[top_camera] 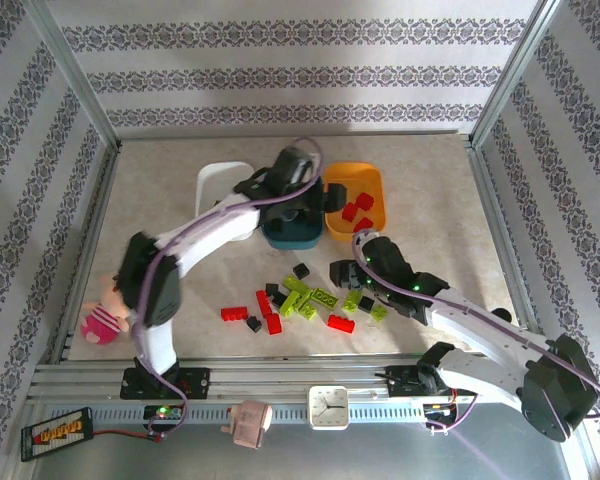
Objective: Sort the legos into containers by color
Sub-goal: Pick up the lego from the bottom-center of the table.
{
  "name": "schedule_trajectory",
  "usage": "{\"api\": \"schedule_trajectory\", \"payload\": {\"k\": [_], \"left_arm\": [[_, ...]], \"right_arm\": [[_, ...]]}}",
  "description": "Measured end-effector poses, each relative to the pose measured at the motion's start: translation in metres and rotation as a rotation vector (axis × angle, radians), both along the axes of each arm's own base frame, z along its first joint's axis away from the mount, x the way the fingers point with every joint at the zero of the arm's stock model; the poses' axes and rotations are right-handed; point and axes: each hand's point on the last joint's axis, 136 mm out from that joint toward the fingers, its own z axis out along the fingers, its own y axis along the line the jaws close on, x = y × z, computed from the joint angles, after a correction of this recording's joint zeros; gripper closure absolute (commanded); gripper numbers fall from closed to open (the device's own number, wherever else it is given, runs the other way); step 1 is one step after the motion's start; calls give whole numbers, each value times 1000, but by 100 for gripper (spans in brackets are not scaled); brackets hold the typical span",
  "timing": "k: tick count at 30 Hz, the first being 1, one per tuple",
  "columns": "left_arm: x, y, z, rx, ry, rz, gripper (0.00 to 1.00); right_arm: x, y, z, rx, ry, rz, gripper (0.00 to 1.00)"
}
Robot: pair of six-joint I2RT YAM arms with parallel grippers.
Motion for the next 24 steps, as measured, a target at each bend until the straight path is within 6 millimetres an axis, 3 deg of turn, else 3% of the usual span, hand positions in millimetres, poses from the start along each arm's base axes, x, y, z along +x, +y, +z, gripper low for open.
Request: {"api": "schedule_trajectory", "payload": {"k": [3,6,11,16,19,24], "left_arm": [[-30,58,24,-47,-69,82,0],[-59,114,28,-49,-110,187,1],[-109,186,31,-19,-157,329,1],[-128,265,40,-36,-176,542,1],[-132,281,31,-49,-129,588,1],[-132,284,3,-75,-15,593,1]], "right_arm": [[-10,22,-9,-15,37,100,34],[-18,51,-12,-26,58,215,34],[-38,123,-13,-50,63,472,34],[-67,196,-25,-100,49,715,34],[-77,228,-36,-140,31,810,34],[-79,262,-51,-203,-7,901,34]]}}
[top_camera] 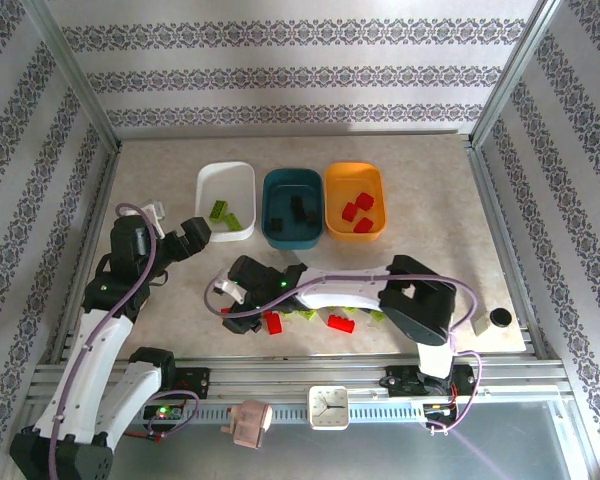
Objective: Sort the legos into containers by color
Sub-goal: Pick up the lego from the bottom-center of the table, then place the lego in the container.
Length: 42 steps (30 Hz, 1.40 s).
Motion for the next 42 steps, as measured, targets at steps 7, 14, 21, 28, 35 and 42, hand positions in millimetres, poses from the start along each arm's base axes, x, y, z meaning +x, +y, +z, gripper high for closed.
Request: {"api": "schedule_trajectory", "payload": {"k": [7,14,21,28,35,42], "left_arm": [[-9,-1,-5,-29,15,-8,0],[-12,-1,0,-35,-2,-7,0],[-21,6,10,-26,-42,27,1],[-28,9,19,-21,-82,41,0],[-29,9,-2,-30,-38,44,0],[-29,4,-24,-70,-2,37,0]], "right_arm": [[0,8,-25,-83,-49,65,47],[6,4,-38,-128,-103,70,70],[13,16,-30,-71,-136,57,89],[26,12,7,97,-132,-24,100],[124,-78,104,359,-182,-394,100],[236,-237,112,357,-198,-960,95]]}}
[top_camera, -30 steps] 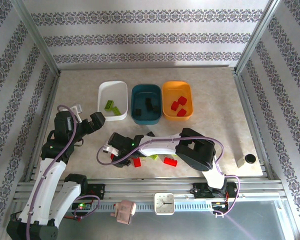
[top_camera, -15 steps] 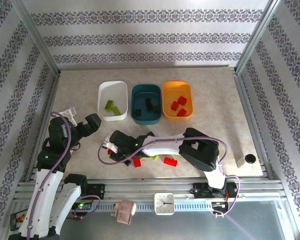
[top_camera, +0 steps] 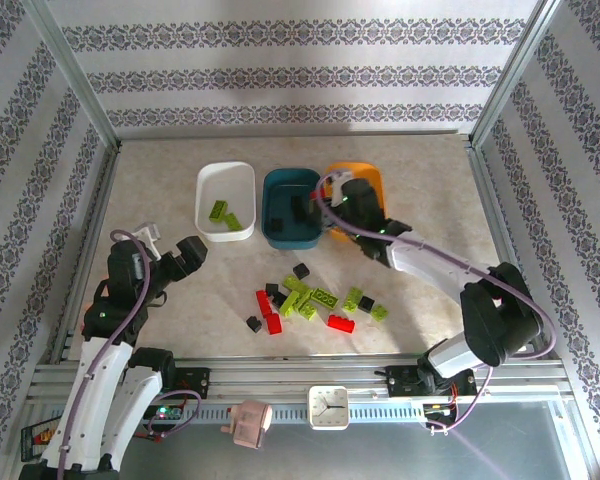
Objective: Sort the legos into containers by color
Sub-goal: Place the lego in the container, then pick up the lego from the middle-left of the table.
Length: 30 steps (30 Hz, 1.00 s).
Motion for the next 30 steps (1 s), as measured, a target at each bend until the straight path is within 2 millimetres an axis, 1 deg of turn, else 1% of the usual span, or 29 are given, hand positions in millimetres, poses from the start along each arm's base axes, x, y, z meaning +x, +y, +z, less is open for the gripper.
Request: {"api": "schedule_trajectory", "payload": {"k": [2,4,5,7,9,10,11,14,17,19,20,22,24,25,27,29,30], "left_arm": [[1,-2,-2,-14,-2,-3,0],[1,-4,-4,-27,-2,-11,0],[2,-5,-4,-32,-5,-15,0],[2,-7,-6,-41,-4,-25,0],[2,-9,-7,-51,-4,-34,0],[3,-11,-7,-56,-7,-39,0],[3,-12,-8,-62,-6,-45,0],[3,-15,-11,-79,3,-59,0],[4,-21,-16,-98,22,-84,1],[5,-26,-19,-113,37,-107,5],[6,-28,-20,-118,43,-117,7],[6,-35,-26,-117,68,-143,7],[1,-51,-33,-99,91,-200,7],[-3,-62,-37,-84,101,-242,7],[-15,-86,-44,-44,122,-332,8],[-26,-106,-54,0,149,-409,10],[-32,-113,-60,22,163,-435,10]], "right_arm": [[18,-41,-25,-6,87,-131,95],[28,-69,-52,-12,172,-222,93],[32,-79,-67,-19,217,-256,92],[35,-90,-91,-32,291,-295,88],[37,-94,-109,-46,346,-313,73],[36,-94,-114,-48,366,-315,62],[37,-94,-117,-49,376,-318,54],[40,-91,-110,-41,368,-313,40],[40,-90,-93,-28,337,-307,37],[39,-89,-74,-11,298,-301,37],[36,-87,-60,1,270,-295,37],[27,-81,-35,23,214,-276,37],[13,-72,-18,38,171,-246,37],[4,-65,-13,41,156,-225,37],[-12,-52,-13,37,149,-186,37],[-30,-39,-24,19,168,-144,37],[-36,-35,-31,9,180,-129,37]]}}
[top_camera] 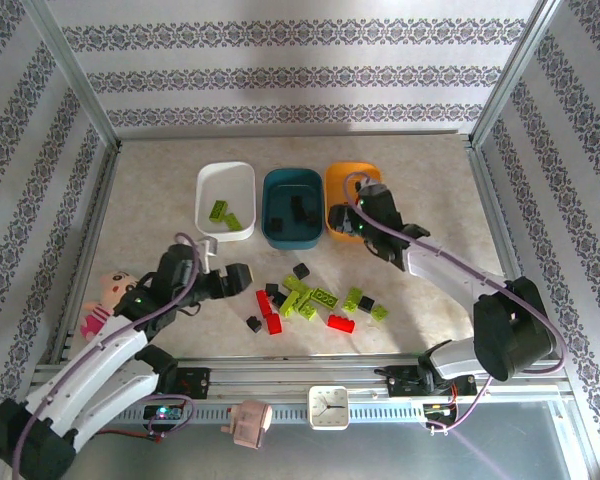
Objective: Sort the legos into containers by color
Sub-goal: Pick up the lego from the middle-left of the table.
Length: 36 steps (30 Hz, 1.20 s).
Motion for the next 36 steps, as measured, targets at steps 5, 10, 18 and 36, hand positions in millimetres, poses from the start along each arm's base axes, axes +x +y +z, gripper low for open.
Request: {"api": "schedule_trajectory", "payload": {"k": [5,10,18,36], "left_arm": [[-33,-20,-39,141,52,-117,15],[-55,-31,-65,269,77,-198,18],[-64,-26,-109,466,171,-229,31],[-54,-35,-119,507,142,-248,59]], "right_arm": [[-28,6,-32,-48,70,43,37],[-34,3,-30,-53,60,40,37],[-32,0,-18,-49,23,21,38],[-35,-4,-15,-44,11,13,38]]}}
